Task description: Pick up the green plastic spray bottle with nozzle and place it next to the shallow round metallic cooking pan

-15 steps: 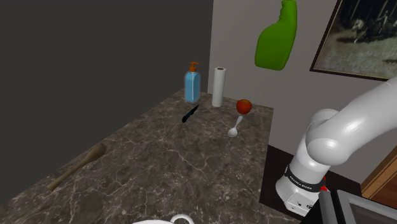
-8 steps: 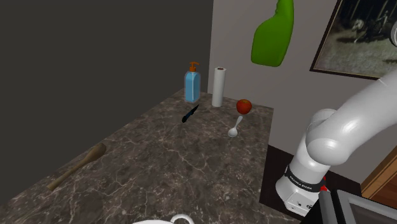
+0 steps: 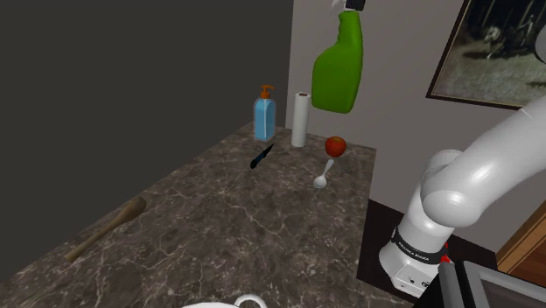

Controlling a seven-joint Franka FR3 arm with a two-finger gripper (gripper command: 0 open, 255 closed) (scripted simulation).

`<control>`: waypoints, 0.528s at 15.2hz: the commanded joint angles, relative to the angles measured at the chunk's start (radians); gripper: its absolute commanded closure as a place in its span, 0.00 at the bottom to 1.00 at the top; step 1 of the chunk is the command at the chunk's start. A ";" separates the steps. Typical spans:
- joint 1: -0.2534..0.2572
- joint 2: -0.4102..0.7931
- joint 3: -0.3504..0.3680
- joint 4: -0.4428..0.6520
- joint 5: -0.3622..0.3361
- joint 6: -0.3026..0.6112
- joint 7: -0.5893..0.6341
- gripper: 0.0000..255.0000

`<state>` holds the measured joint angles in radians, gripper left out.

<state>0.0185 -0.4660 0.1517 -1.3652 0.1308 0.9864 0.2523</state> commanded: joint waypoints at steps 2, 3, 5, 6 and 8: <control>0.005 0.021 0.059 -0.033 0.016 0.063 0.064 1.00; 0.007 0.031 0.079 -0.042 0.019 0.084 0.084 1.00; 0.011 0.054 0.117 -0.054 0.023 0.124 0.123 1.00; 0.013 0.068 0.137 -0.058 0.024 0.144 0.143 1.00; 0.017 0.099 0.176 -0.061 0.023 0.182 0.182 1.00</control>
<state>0.0335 -0.3789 0.3085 -1.4181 0.1533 1.1455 0.4147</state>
